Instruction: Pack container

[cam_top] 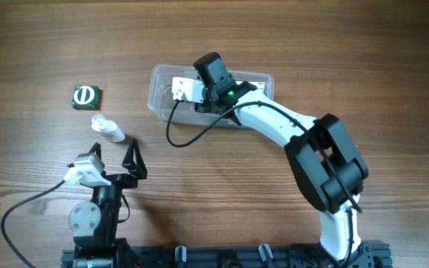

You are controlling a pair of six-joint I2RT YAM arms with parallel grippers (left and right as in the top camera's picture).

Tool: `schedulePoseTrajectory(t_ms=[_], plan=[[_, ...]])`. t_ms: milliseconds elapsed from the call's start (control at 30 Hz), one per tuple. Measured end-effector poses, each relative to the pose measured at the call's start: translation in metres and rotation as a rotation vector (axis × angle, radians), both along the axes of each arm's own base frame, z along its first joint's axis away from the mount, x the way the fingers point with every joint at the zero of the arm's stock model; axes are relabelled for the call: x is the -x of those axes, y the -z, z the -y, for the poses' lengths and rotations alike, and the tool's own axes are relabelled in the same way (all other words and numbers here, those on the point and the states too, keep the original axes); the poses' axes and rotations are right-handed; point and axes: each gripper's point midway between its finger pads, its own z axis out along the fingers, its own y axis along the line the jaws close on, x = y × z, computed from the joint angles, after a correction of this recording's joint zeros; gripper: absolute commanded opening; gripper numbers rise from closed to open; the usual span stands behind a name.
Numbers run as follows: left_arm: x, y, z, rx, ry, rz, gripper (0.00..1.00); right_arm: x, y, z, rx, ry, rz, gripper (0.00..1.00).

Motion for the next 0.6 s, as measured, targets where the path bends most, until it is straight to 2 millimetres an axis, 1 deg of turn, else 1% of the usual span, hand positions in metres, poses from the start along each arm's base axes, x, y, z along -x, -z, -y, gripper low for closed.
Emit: schedulePoseTrajectory(t_ms=[67,133,200,233,267,300,333,400,433,500,567,600], plan=[[0.000,0.000,0.000,0.000,0.000,0.000,1.00,0.002,-0.017,-0.004,-0.013,-0.006,0.025,0.63],[0.000,0.000,0.000,0.000,0.000,0.000,1.00,0.006,-0.043,-0.011,-0.040,-0.016,0.064,0.63],[0.000,0.000,0.000,0.000,0.000,0.000,1.00,0.011,-0.077,-0.017,-0.078,-0.026,0.117,0.64],[0.000,0.000,0.000,0.000,0.000,0.000,1.00,0.015,-0.104,-0.020,-0.111,-0.026,0.158,0.66],[0.000,0.000,0.000,0.000,0.000,0.000,1.00,0.018,-0.121,-0.021,-0.131,-0.022,0.184,0.72],[0.000,0.000,0.000,0.000,0.000,0.000,1.00,0.021,-0.145,-0.020,-0.163,-0.012,0.220,0.88],[0.000,0.000,0.000,0.000,0.000,0.000,1.00,0.024,-0.168,-0.017,-0.193,0.007,0.253,1.00],[0.000,0.000,0.000,0.000,0.000,0.000,1.00,0.026,-0.204,-0.007,-0.244,0.054,0.308,1.00],[0.000,0.000,0.000,0.000,0.000,0.000,1.00,0.028,-0.226,0.002,-0.275,0.087,0.343,1.00],[0.000,0.000,0.000,0.000,0.000,0.000,1.00,0.033,-0.272,0.024,-0.352,0.170,0.413,1.00],[0.000,0.000,0.000,0.000,0.000,0.000,1.00,0.035,-0.307,0.049,-0.436,0.275,0.459,1.00],[0.000,0.000,0.000,0.000,0.000,0.000,1.00,0.034,-0.319,0.062,-0.475,0.339,0.474,1.00]])
